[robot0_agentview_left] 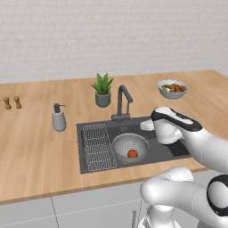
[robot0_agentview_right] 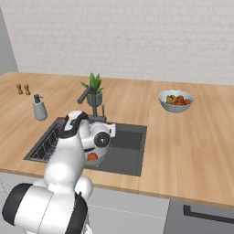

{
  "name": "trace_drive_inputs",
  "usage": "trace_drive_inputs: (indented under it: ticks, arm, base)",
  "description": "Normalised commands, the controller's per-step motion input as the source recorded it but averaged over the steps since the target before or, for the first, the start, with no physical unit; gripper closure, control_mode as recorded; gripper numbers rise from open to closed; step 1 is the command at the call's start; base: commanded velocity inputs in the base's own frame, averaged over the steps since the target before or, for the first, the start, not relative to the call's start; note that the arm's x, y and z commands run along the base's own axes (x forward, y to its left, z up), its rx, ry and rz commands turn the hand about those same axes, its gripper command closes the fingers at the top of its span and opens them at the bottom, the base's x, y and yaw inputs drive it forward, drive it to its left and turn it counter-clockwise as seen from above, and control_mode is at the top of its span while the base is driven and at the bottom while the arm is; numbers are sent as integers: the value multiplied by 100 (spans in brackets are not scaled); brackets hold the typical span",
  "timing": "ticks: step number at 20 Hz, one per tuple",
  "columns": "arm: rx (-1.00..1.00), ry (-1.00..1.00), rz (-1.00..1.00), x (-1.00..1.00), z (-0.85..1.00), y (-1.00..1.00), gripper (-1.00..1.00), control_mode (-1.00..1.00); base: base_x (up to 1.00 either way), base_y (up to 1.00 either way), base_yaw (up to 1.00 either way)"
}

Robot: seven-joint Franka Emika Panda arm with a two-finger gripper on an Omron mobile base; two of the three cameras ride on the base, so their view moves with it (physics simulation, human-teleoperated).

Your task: Put the colander in the sink, put the orange in the colander, and turn on the sink faucet and pour water over the colander.

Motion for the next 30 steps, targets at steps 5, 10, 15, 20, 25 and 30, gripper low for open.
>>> trace_drive_inputs:
  ticks: [5,10,15,20,25,30]
  arm:
    - [0,-8,0,2,0,0,-100,-100]
    - [0,-7,-1,13,0,1,-100,-100]
    - [0,-7,-3,15,0,0,-100,-100]
    - [0,-5,-3,15,0,0,-100,-100]
    - [0,-2,-5,20,0,0,-100,-100]
    - [2,0,-4,18,0,0,-100,-100]
  base:
    - [0,0,0]
    - [0,0,0]
    - [0,0,0]
    - [0,0,0]
    - [0,0,0]
    - [0,0,0]
